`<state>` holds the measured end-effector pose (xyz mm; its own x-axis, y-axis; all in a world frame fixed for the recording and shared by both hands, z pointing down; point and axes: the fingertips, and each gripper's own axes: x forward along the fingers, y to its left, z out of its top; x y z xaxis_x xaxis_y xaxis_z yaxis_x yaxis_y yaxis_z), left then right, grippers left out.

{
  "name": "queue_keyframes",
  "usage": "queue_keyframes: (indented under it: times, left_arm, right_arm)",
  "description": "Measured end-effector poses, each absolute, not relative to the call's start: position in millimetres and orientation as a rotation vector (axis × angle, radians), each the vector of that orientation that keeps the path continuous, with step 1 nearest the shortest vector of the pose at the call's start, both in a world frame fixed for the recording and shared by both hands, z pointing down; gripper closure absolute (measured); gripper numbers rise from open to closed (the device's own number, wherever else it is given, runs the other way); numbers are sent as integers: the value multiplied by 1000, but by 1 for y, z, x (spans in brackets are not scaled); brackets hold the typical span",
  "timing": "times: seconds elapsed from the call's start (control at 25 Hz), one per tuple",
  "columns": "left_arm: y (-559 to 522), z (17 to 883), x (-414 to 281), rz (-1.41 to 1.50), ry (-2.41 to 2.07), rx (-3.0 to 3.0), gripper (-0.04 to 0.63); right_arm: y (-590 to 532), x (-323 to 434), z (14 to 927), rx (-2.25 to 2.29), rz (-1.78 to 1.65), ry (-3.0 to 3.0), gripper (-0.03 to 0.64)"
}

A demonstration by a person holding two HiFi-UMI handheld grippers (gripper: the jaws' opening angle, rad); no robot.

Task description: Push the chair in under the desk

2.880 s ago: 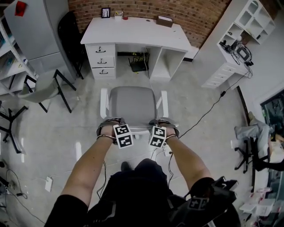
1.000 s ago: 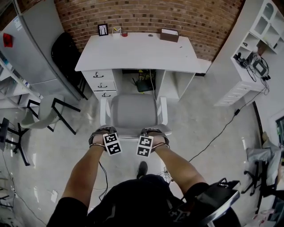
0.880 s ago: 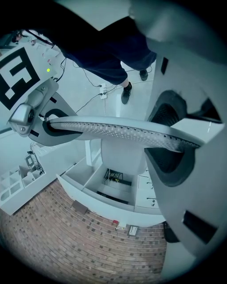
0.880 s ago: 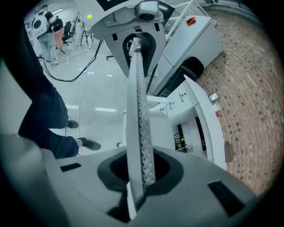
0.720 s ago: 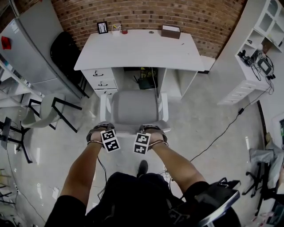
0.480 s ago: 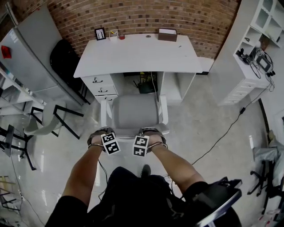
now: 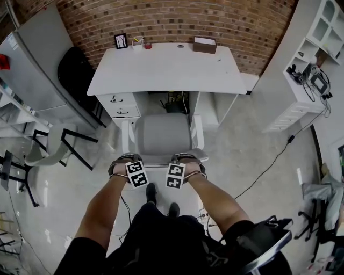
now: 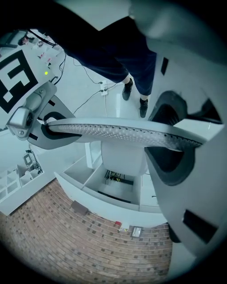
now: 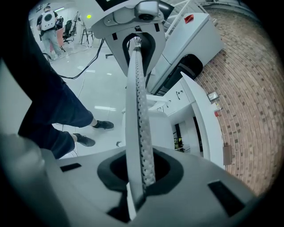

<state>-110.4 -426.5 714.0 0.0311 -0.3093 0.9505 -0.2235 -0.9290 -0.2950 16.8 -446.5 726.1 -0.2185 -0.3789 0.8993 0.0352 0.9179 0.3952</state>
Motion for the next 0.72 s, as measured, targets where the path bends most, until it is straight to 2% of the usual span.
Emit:
queue_keyframes:
  times: [0.72]
  left_arm:
    - [-509,716,-114,-2010,460,-2283,489]
  right_arm:
    - [-532,15,730,299,-394,-1706,577]
